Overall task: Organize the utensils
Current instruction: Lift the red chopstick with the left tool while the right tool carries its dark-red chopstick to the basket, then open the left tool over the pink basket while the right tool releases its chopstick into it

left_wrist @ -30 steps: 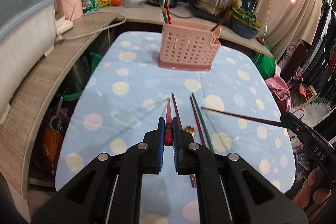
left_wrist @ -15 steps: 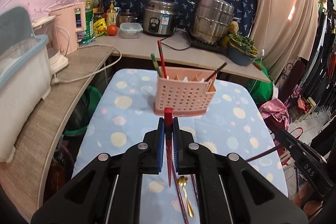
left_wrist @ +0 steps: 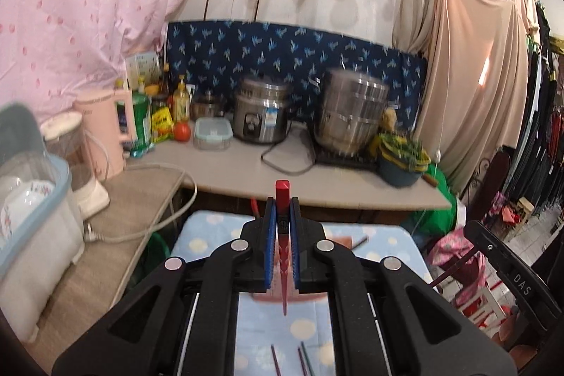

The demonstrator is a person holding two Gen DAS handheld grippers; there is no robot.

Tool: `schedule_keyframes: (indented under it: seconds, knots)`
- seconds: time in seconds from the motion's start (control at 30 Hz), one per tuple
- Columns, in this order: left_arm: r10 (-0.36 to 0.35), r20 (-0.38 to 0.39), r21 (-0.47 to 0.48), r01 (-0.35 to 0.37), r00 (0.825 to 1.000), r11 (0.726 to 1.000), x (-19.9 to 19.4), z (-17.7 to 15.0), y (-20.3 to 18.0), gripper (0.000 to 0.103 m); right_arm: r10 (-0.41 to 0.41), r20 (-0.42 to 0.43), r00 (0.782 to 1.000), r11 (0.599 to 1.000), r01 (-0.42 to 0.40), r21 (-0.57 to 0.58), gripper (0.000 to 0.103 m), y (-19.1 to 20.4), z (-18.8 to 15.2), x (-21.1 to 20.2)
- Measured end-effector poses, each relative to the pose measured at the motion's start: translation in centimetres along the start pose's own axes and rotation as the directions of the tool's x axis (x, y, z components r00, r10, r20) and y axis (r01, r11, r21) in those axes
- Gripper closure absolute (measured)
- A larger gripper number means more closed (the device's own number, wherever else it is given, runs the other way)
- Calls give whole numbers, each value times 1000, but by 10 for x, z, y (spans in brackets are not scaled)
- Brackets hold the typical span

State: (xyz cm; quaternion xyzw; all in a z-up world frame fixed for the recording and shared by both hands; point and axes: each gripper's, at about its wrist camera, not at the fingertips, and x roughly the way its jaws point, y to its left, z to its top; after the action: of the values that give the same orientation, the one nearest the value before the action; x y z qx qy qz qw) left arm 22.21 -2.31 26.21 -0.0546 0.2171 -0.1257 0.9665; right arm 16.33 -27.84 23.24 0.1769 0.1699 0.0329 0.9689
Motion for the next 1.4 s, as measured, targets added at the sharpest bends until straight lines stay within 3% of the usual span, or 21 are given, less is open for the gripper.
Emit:
schedule_keyframes:
  seconds: [0.2, 0.5, 0.83, 1.07, 1.17, 1.33, 1.4]
  knots:
    - [23, 78, -5, -23, 997, 1000, 23, 34, -4, 96, 3, 61, 998, 1000, -3, 11, 96, 10, 35, 36]
    - [37, 59, -25, -36, 998, 999, 77, 42, 2, 96, -21, 73, 997, 1000, 20, 20, 96, 10, 53, 92]
    - [45, -59, -11, -46, 997, 999, 131, 5, 6, 96, -63, -66, 996, 998, 62, -20, 96, -3, 11, 151]
    - [46, -113, -18, -49, 993, 999, 146, -13, 11, 95, -79, -126, 989, 997, 76, -27, 96, -10, -8, 161]
    - [46, -122, -23, -49, 991, 999, 146, -17, 12, 94, -81, -128, 988, 996, 77, -36, 91, -10, -10, 158]
    - [51, -126, -29, -55, 991, 998, 140, -20, 14, 76, -83, -116, 990, 996, 79, -44, 82, -8, -12, 143]
    - [54, -127, -27, -58, 990, 998, 135, -21, 14, 75, -80, -111, 991, 996, 76, -40, 81, -9, -12, 136]
